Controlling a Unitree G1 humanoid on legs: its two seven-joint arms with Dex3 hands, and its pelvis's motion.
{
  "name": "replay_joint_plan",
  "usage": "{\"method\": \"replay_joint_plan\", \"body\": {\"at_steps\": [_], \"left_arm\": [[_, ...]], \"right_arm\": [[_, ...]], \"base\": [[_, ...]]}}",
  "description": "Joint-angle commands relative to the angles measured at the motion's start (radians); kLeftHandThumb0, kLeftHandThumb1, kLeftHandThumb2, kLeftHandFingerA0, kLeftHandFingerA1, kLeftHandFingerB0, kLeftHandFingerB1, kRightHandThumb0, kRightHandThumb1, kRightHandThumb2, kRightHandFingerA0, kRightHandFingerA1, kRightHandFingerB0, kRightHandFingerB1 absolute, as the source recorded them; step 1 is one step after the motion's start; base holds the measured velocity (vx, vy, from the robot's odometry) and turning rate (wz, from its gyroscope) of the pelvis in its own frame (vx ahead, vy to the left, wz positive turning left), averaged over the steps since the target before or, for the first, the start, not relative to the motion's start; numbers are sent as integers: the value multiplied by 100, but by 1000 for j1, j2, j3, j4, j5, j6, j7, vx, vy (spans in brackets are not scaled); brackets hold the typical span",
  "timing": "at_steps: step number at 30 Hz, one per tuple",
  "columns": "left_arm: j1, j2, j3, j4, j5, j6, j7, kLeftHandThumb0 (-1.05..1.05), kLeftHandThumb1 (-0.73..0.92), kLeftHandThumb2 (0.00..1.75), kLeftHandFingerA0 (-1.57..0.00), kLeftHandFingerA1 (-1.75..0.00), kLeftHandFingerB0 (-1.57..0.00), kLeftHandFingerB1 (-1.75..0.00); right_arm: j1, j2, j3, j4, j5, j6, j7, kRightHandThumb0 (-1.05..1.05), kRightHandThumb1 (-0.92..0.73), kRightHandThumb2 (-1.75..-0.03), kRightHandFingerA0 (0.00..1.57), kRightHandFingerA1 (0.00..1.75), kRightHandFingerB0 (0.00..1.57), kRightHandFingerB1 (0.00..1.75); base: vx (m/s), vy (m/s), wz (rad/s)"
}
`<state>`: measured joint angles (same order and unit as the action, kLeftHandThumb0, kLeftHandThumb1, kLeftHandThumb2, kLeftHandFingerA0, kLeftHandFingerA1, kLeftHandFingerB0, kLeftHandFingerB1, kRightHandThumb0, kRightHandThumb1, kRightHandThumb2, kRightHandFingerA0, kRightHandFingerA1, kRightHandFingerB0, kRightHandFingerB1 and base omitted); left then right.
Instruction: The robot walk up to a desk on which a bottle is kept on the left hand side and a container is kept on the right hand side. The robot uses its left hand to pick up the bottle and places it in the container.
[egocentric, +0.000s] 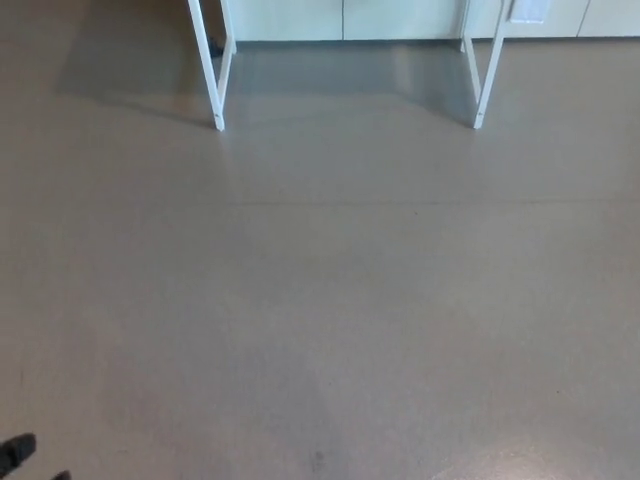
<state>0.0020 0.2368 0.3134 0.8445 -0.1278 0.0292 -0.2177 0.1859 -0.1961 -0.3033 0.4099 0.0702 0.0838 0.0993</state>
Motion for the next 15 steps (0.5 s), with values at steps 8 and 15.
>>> {"method": "replay_joint_plan", "body": {"at_steps": [8,15], "left_arm": [[-27,34,144,-26,-172,-5,-174,-22,62,58,-41,-39,-26,-30],[-30,39,139,-16,-166,-9,-184,-20,44,90,-32,-58,-11,-47]], "right_arm": [[46,25,-137,-208,216,164,67,-22,-52,-96,30,58,12,49],[52,33,-145,-246,224,209,52,-22,-54,-97,31,58,13,49]], "base": [[142,239,-15],[231,195,7]]}}
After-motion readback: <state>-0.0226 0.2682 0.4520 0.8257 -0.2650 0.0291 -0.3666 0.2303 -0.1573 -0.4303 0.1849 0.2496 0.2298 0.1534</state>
